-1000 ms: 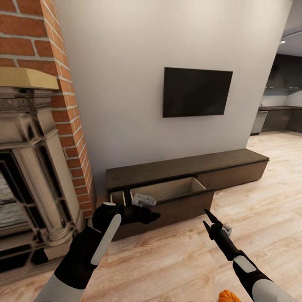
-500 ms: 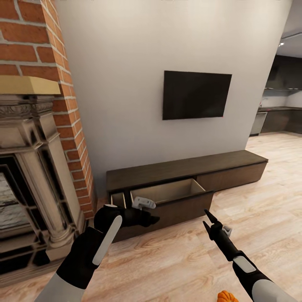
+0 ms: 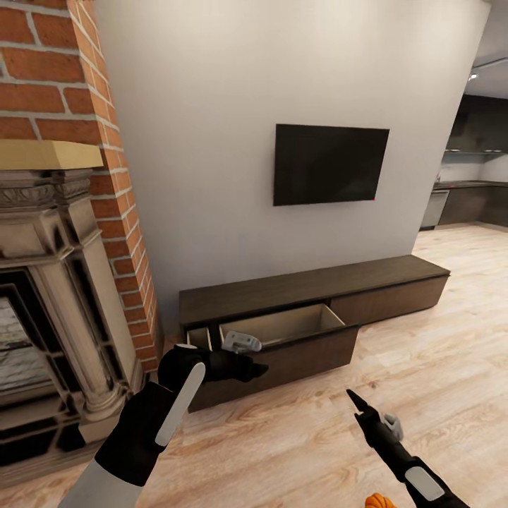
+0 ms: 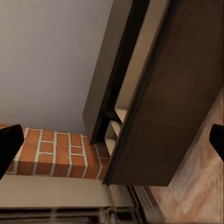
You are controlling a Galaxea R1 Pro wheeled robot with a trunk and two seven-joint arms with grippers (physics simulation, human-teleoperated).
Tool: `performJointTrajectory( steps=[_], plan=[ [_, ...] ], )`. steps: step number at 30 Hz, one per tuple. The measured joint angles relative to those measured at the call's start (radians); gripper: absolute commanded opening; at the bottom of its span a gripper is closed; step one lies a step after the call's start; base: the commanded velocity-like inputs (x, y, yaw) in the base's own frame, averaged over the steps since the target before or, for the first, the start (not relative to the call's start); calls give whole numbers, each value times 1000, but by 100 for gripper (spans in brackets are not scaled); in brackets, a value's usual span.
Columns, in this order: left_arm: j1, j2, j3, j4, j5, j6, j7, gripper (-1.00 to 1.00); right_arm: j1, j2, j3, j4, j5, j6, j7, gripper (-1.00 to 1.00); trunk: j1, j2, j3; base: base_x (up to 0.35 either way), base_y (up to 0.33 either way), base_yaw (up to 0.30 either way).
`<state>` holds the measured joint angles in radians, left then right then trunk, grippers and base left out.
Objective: Place each of the two pumpkins and all three candles from the living room inside a cabinet in the living room (use any cabinet), then make sure every cabinet is closed, and position the cauldron so it is next to a table in the living room.
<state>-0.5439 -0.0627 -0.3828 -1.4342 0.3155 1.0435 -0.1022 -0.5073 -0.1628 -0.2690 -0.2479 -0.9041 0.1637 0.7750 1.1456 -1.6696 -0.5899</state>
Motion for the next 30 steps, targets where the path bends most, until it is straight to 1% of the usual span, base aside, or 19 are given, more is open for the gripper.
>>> performJointTrajectory(
  steps=[4, 5, 7, 8, 9, 10, 12, 16, 17, 18, 20, 22, 24, 27, 30],
  plan=[
    [0, 1, 2, 0, 1, 0, 1, 100, 7, -7, 2, -1, 3, -3, -44, 100, -15, 28, 13, 0, 0, 0],
    [0, 2, 3, 1, 2, 0, 1, 100, 9, -10, 3, -1, 5, -4, -72, 100, -19, 35, 16, 0, 0, 0],
    [1, 3, 3, 3, 2, 0, 0, 100, 12, -13, 8, -2, 21, -4, -102, 100, -27, 49, 22, 0, 0, 0],
    [3, 4, 3, 7, 2, 0, 0, 100, 15, -15, 11, -4, 35, -4, -113, 100, -31, 56, 25, 0, 0, 0],
    [10, 5, 2, 21, 1, 0, 0, 100, 22, -17, 16, -14, 69, -6, -132, 100, -34, 63, 28, 0, 0, 0],
    [13, 6, 2, 31, 1, 0, 0, 100, 26, -18, 18, -23, 87, -6, -141, 100, -38, 70, 31, 0, 0, 0],
    [18, 7, 2, 56, 1, -20, -1, 100, 33, -19, 21, -45, 123, -6, -158, 100, -46, 84, 38, 0, 0, 0],
    [23, 7, 2, 117, -1, -78, -1, 100, 49, -17, 26, -104, 174, -6, -208, 100, -61, 112, 50, 0, 0, 0],
    [24, 7, 2, 133, -1, -90, -2, 100, 52, -16, 27, -120, 184, -6, -226, 100, -65, 119, 53, 0, 0, 0],
    [25, 7, 2, 160, -2, -109, -2, 100, 57, -14, 28, -148, 204, -5, -269, 100, -69, 126, 56, 0, 0, 0],
    [26, 7, 1, 188, -1, -128, -3, 100, 62, -13, 30, -189, 233, -5, -322, 100, -77, 140, 63, 0, 0, 0],
    [26, 7, 1, 201, -2, -140, -3, 100, 68, -11, 30, -214, 248, -2, -343, 100, -77, 140, 63, 0, 0, 0],
    [27, 7, 1, 238, -3, -174, -4, 100, 93, -9, 33, -244, 262, 1, -366, 100, -77, 140, 63, 0, 0, 0],
    [27, 6, 2, 279, -1, -196, -5, 100, 106, -7, 34, -259, 267, 4, -377, 100, -77, 140, 63, 0, 0, 0],
    [27, 7, 3, 295, 1, -208, -5, 100, 111, -6, 32, -265, 269, 6, -383, 100, -77, 140, 63, 0, 0, 0]
  ],
)
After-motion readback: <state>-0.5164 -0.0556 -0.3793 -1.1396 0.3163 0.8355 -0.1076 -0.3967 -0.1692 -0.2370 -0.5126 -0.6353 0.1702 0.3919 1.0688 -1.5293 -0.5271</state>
